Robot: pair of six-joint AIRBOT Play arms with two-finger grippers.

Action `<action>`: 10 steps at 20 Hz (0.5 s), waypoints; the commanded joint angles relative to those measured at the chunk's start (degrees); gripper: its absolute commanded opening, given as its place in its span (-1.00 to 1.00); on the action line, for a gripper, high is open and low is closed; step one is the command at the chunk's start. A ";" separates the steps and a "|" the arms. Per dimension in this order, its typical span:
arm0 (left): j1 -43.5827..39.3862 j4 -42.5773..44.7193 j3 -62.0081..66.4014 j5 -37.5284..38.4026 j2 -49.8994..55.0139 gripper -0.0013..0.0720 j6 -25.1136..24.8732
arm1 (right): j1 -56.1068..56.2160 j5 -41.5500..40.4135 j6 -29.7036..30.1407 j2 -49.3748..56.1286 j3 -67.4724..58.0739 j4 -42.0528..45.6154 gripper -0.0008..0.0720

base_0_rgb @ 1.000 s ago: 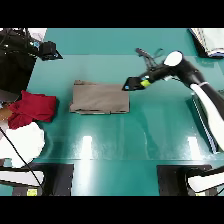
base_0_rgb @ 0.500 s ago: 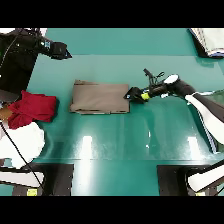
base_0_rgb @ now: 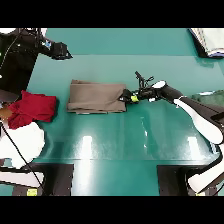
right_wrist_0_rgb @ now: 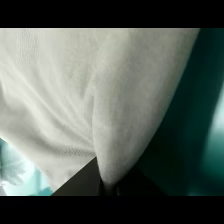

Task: Fold the shirts.

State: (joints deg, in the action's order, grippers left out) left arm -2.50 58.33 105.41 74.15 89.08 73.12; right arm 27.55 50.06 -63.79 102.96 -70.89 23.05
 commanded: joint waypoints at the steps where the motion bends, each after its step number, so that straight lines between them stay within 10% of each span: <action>1: -0.02 -0.02 -0.02 1.79 0.04 -0.88 0.44 | -3.21 -0.52 1.18 -6.67 -0.17 0.81 -0.95; 10: -9.64 0.00 -0.02 -0.17 0.04 -0.88 0.37 | -38.01 13.49 -12.28 -34.16 -0.17 28.20 -0.95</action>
State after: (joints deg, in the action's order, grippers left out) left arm -8.69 58.30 105.41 75.42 89.08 73.43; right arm 0.71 59.00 -73.12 75.24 -71.05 43.03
